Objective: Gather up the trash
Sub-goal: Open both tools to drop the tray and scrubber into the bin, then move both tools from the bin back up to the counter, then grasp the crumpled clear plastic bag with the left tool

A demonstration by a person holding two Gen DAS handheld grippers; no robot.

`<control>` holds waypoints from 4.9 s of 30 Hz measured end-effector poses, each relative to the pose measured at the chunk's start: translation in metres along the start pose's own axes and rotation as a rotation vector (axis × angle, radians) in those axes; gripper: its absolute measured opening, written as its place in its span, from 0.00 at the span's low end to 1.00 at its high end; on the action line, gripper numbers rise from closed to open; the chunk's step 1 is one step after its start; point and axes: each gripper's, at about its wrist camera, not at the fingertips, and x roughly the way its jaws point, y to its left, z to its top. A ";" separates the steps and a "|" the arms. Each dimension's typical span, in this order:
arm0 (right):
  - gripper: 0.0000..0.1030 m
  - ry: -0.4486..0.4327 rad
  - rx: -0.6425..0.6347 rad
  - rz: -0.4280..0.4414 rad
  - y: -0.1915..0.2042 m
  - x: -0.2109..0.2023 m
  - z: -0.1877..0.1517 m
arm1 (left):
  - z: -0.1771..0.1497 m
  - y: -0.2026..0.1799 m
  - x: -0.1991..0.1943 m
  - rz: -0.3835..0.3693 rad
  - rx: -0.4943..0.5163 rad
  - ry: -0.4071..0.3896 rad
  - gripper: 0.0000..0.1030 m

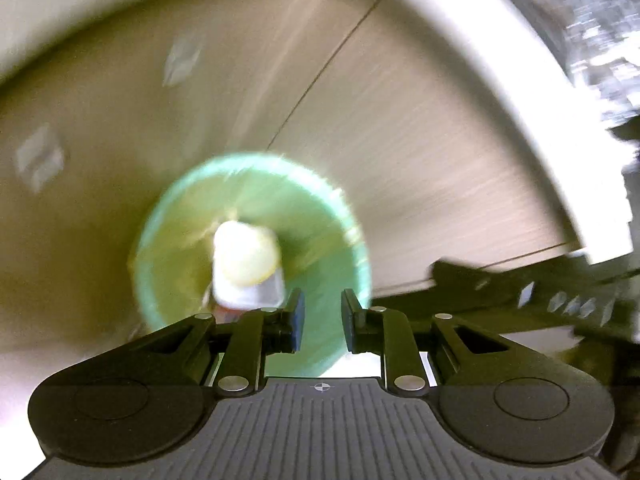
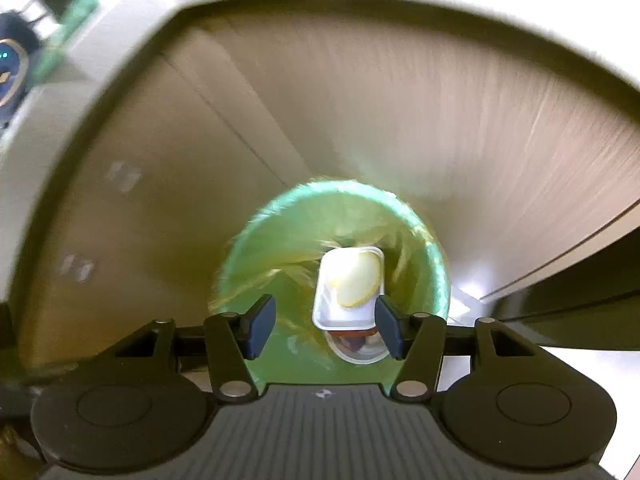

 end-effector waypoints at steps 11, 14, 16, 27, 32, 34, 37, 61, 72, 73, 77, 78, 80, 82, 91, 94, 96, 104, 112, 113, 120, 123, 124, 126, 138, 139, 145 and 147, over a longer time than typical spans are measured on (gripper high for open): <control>0.64 -0.309 -0.192 0.019 0.091 -0.098 0.052 | 0.082 0.009 -0.122 -0.107 0.021 -0.363 0.22; 0.65 -0.364 -0.218 0.012 0.124 -0.100 0.066 | 0.102 0.038 -0.149 -0.088 -0.001 -0.397 0.22; 0.65 -0.383 -0.212 0.015 0.146 -0.097 0.072 | 0.112 0.058 -0.156 -0.063 -0.024 -0.386 0.22; 0.69 -0.323 -0.489 0.068 0.240 -0.059 0.068 | 0.121 0.118 -0.198 -0.022 -0.143 -0.468 0.22; 0.72 -0.381 -0.621 0.044 0.259 -0.052 0.073 | 0.109 0.119 -0.226 0.065 -0.222 -0.559 0.22; 0.75 -0.384 -0.636 0.107 0.264 -0.050 0.077 | 0.105 0.122 -0.239 0.150 -0.237 -0.594 0.22; 0.76 -0.345 -0.660 0.181 0.275 -0.039 0.080 | 0.095 0.133 -0.256 0.221 -0.326 -0.652 0.22; 0.21 -0.352 -0.656 0.134 0.277 -0.014 0.095 | 0.091 0.175 -0.217 0.252 -0.522 -0.587 0.22; 0.19 -0.330 -0.483 0.076 0.233 -0.013 0.121 | 0.130 0.134 -0.176 0.035 -0.329 -0.535 0.22; 0.20 -0.316 -0.471 0.077 0.229 -0.011 0.121 | 0.128 0.133 -0.178 0.031 -0.321 -0.545 0.22; 0.25 -0.303 -0.449 0.088 0.223 -0.013 0.118 | 0.121 0.142 -0.189 0.055 -0.344 -0.575 0.22; 0.32 -0.307 -0.448 0.089 0.223 -0.015 0.117 | 0.119 0.146 -0.193 0.064 -0.356 -0.586 0.22; 0.49 -0.331 -0.443 0.094 0.221 -0.021 0.115 | 0.113 0.153 -0.206 0.084 -0.381 -0.622 0.22; 0.59 -0.353 -0.440 0.098 0.219 -0.028 0.113 | 0.104 0.159 -0.222 0.110 -0.407 -0.673 0.22; 0.60 -0.342 -0.443 0.131 0.222 -0.031 0.104 | 0.089 0.160 -0.258 0.183 -0.359 -0.766 0.22; 0.60 -0.341 -0.460 0.139 0.228 -0.032 0.100 | 0.096 0.132 -0.245 0.134 -0.183 -0.689 0.22; 0.60 -0.347 -0.471 0.138 0.230 -0.034 0.097 | 0.099 0.103 -0.230 0.111 -0.027 -0.635 0.22; 0.63 -0.384 -0.454 0.129 0.220 -0.045 0.092 | 0.114 0.055 -0.148 0.318 0.305 -0.382 0.23; 0.64 -0.427 -0.414 0.092 0.203 -0.050 0.092 | 0.119 0.058 -0.128 0.254 0.349 -0.329 0.25; 0.63 -0.437 -0.415 0.089 0.202 -0.051 0.092 | 0.118 0.057 -0.130 0.256 0.343 -0.330 0.25; 0.64 -0.469 -0.426 0.055 0.202 -0.056 0.089 | 0.111 0.050 -0.174 0.229 0.318 -0.489 0.26; 0.64 -0.464 -0.424 0.052 0.201 -0.055 0.089 | 0.115 0.073 -0.199 0.248 0.156 -0.654 0.26; 0.64 -0.461 -0.425 0.050 0.201 -0.055 0.089 | 0.116 0.085 -0.203 0.241 0.081 -0.674 0.26; 0.64 -0.459 -0.429 0.050 0.202 -0.055 0.088 | 0.121 0.113 -0.204 0.189 -0.055 -0.652 0.25; 0.64 -0.382 -0.469 0.065 0.214 -0.036 0.083 | 0.130 0.102 -0.156 0.051 0.026 -0.475 0.25; 0.64 -0.372 -0.477 0.068 0.216 -0.034 0.082 | 0.129 0.097 -0.153 0.035 0.058 -0.463 0.25; 0.64 -0.348 -0.521 0.070 0.222 -0.026 0.076 | 0.120 0.083 -0.144 -0.095 0.146 -0.404 0.25; 0.64 -0.339 -0.523 0.071 0.222 -0.024 0.076 | 0.117 0.081 -0.148 -0.137 0.145 -0.404 0.25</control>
